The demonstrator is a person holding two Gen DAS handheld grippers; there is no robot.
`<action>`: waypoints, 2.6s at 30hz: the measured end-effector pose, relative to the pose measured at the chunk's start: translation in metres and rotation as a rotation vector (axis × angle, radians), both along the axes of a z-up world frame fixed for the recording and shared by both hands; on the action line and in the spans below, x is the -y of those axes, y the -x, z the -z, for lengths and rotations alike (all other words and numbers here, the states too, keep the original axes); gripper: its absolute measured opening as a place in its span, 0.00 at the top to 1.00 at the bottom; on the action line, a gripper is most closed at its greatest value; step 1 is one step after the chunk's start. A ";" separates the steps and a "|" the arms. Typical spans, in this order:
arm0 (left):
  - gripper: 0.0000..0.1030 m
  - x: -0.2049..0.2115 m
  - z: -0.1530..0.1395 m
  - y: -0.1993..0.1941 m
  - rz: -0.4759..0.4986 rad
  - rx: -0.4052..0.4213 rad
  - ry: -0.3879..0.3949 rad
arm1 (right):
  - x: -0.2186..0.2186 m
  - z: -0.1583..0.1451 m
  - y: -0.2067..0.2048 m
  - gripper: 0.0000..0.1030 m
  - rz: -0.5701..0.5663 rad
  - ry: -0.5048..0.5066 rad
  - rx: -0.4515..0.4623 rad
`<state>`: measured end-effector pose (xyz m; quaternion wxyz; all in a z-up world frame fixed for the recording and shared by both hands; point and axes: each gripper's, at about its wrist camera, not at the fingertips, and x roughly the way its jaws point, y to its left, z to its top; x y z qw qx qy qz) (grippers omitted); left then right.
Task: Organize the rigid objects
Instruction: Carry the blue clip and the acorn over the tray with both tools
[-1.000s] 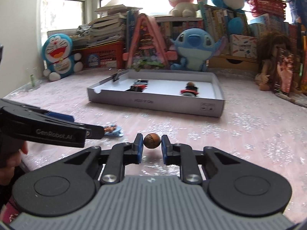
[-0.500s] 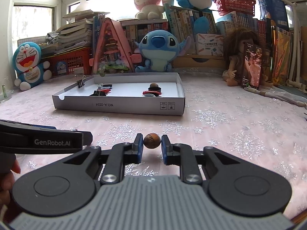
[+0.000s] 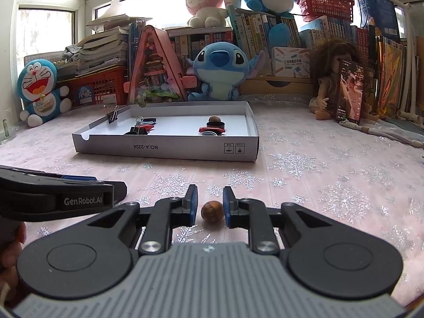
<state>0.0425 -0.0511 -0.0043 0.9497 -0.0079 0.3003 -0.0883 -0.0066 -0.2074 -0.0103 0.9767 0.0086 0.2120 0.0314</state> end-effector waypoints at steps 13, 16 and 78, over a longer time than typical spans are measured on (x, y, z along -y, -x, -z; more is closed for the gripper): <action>0.70 -0.014 -0.002 0.011 0.033 0.022 -0.011 | 0.000 0.007 0.004 0.64 0.005 0.013 0.003; 0.70 -0.017 -0.001 0.013 0.034 0.030 -0.025 | -0.002 0.009 0.003 0.48 -0.015 0.034 0.003; 0.67 -0.036 -0.050 -0.041 -0.025 0.091 -0.021 | -0.003 -0.031 -0.042 0.75 -0.006 -0.014 0.061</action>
